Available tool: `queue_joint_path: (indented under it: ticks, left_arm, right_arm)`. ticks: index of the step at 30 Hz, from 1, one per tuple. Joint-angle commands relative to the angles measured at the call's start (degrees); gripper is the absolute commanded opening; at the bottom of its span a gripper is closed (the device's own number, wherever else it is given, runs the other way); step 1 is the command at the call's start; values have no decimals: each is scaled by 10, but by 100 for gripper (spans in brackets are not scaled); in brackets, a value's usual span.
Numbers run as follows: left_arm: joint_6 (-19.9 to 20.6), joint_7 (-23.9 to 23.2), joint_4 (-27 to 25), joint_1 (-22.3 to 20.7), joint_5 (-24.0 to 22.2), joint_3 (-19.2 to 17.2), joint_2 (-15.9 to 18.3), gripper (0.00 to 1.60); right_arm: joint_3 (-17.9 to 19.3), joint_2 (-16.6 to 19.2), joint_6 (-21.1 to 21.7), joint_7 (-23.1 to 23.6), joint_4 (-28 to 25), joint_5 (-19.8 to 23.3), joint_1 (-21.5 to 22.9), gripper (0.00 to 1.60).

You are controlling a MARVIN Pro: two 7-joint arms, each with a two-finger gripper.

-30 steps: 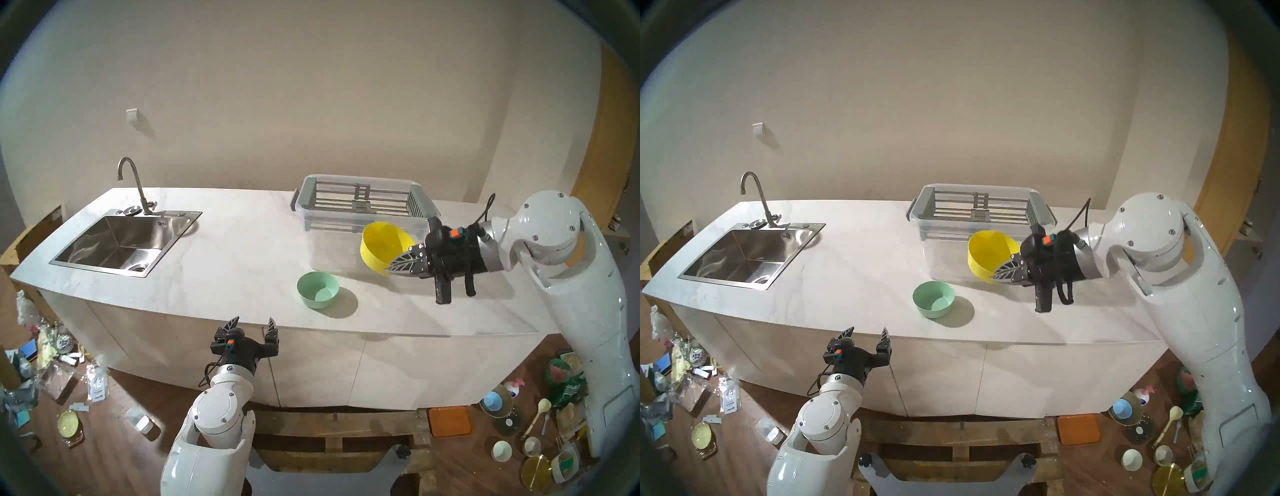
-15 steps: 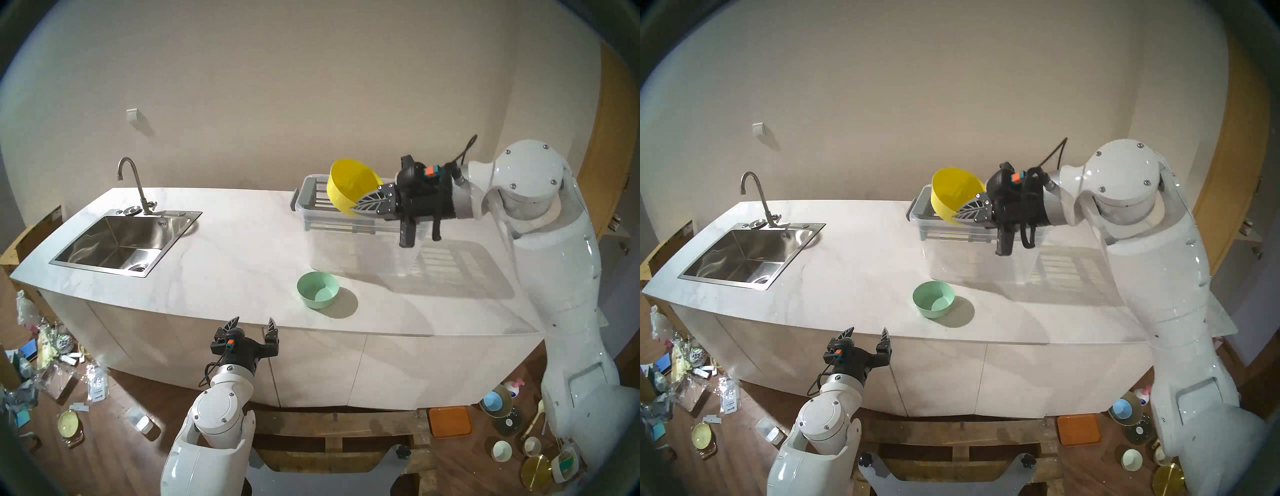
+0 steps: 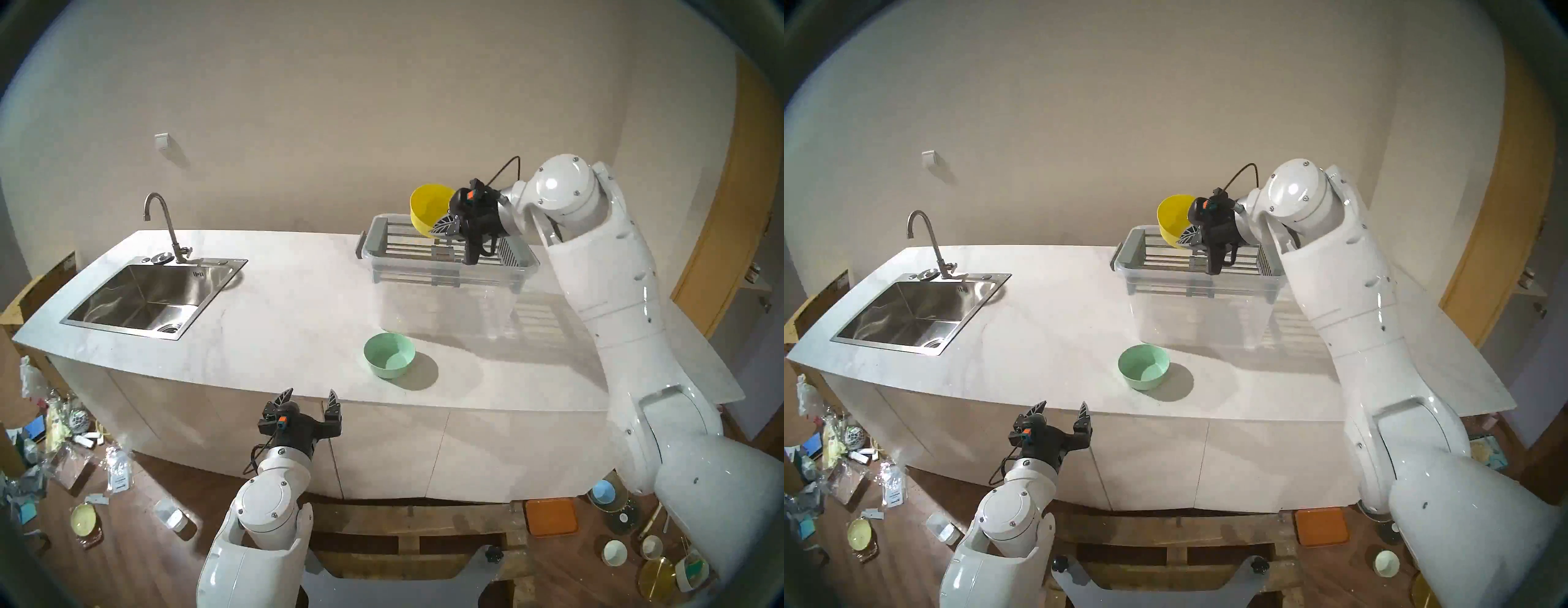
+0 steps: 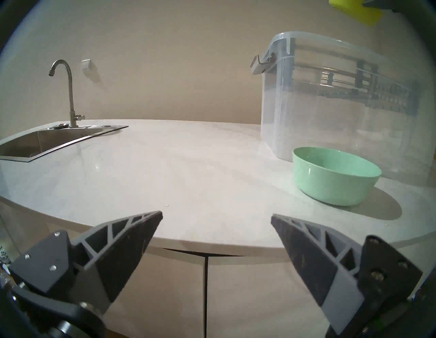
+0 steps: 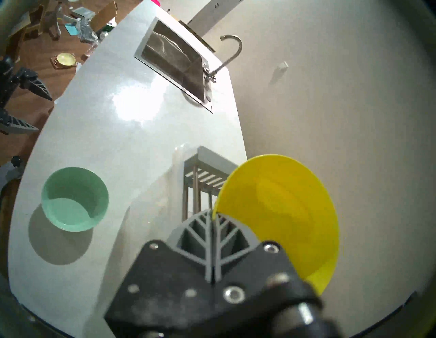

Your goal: Place the plate or bowl neatly into the plate slot of the drying rack

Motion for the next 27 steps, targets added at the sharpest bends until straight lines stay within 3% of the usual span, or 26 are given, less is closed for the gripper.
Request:
queue_joint_path:
  ticks: [1,6,14,18,27]
  left_arm:
    - [-4,-2,-15,-4,-1,2,0,160]
    - [-4,-2,-15,-3,-1,2,0,160]
    - [-3,-3,-17,-2,-1,2,0,160]
    - [-3,-3,-17,-2,-1,2,1,160]
    - [-3,-3,-17,-2,-1,2,1,160]
  right_arm:
    - [17,-8,-42,-3,32,-7,65,0]
    - [13,-19,-80,2,120,-23,114,0]
    - [4,-15,-142,2,236,-26,157,0]
    - [5,-10,-146,10,228,-21,149,0]
    - [20,-1,-129,63,147,3,105,0]
